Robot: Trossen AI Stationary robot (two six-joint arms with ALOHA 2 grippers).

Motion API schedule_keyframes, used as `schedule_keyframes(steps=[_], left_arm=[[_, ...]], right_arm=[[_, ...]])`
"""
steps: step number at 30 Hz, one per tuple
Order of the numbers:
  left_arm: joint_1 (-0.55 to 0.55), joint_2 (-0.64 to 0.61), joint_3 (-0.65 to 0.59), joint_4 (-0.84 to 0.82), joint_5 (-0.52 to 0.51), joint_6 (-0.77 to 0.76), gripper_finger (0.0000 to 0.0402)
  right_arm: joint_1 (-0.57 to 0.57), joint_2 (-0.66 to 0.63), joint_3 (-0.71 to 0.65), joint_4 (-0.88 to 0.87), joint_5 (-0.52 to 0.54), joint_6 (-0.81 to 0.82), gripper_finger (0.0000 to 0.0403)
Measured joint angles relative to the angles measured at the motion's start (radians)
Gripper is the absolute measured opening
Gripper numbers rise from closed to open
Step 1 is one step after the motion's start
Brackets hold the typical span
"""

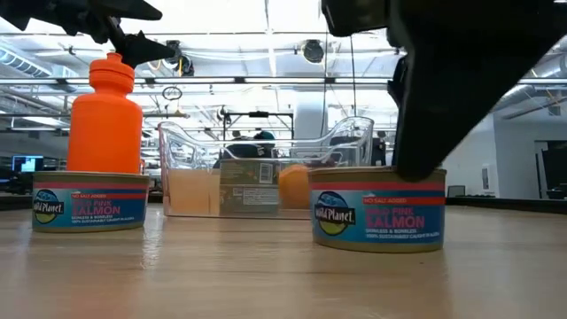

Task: Pick & Place Food Item
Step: Put the bottom blue pink tuna can into the bottom transparent bin

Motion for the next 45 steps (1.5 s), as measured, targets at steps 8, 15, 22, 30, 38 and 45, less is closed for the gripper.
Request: schedule_keyframes(steps=[8, 15, 22, 30, 38, 45], left_arm=[[0.0, 0.0, 0.0, 0.0, 0.0, 0.0, 0.0363], [0.0, 0.0, 0.0, 0.0, 0.0, -0.001, 0.0363], [0.0, 0.0, 0.0, 0.0, 0.0, -0.001, 0.0363], [0.0, 0.0, 0.0, 0.0, 0.0, -0.001, 0.0363], [0.0, 0.0, 0.0, 0.0, 0.0, -0.001, 0.0363], [0.0, 0.0, 0.0, 0.0, 0.0, -0.001, 0.0363]], right_arm=[[-0.002, -0.005, -0.078, 0.119, 0.073, 0.006, 0.0377], [-0.002, -0.072, -0.084, 0.081, 0.064, 0.057, 0.0377], [0.029, -0.153, -0.109, -0.047, 0.22, 0.252, 0.0377], [-0.001, -0.156, -0.227, -0.079, 0.115, 0.366, 0.0378], [-0.041, -0.164, -0.251, -0.128, 0.107, 0.401, 0.0378], [-0.032, -0.202, -0.257, -0.18, 0.103, 0.474, 0.0378]])
